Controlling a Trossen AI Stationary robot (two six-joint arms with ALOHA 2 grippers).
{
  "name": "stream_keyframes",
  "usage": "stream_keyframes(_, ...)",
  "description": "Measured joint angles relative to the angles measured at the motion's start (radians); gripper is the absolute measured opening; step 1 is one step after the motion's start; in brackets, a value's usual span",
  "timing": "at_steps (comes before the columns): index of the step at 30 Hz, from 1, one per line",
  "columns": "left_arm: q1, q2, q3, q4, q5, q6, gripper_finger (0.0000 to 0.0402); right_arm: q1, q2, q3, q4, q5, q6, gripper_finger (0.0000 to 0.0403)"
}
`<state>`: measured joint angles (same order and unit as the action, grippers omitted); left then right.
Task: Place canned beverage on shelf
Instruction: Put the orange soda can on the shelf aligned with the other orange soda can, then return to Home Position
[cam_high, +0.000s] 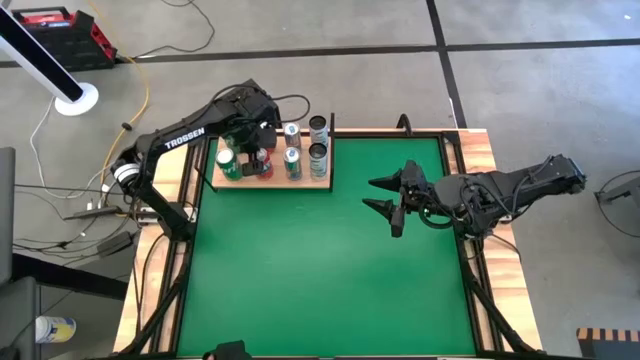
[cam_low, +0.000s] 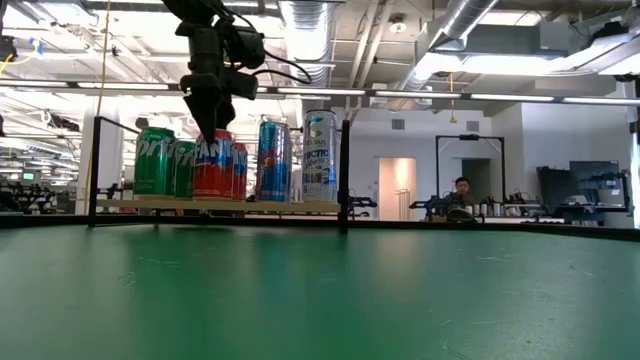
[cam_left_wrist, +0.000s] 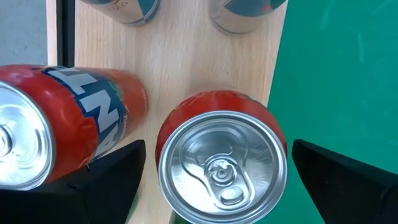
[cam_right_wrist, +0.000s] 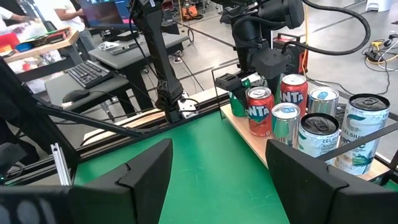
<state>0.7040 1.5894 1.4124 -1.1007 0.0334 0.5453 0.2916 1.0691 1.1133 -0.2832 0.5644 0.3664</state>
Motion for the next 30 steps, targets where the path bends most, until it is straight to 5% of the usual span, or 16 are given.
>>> stream_keyframes(16,-0.025,-0.007,0.019,-0.011,0.005,-0.012,0.0388,0.0,0.0,0.0,0.0,0.0,0.0,0.0281)
stream_keyframes(26,-0.045,-0.007,0.233,-0.032,0.016,-0.062,0.0388,0.0,0.0,0.0,0.0,0.0,0.0,0.0281)
stream_keyframes(30,-0.052,-0.02,0.344,-0.053,0.12,-0.131,0.0388,0.0,0.0,0.0,-0.001,0.0,-0.012,0.0281)
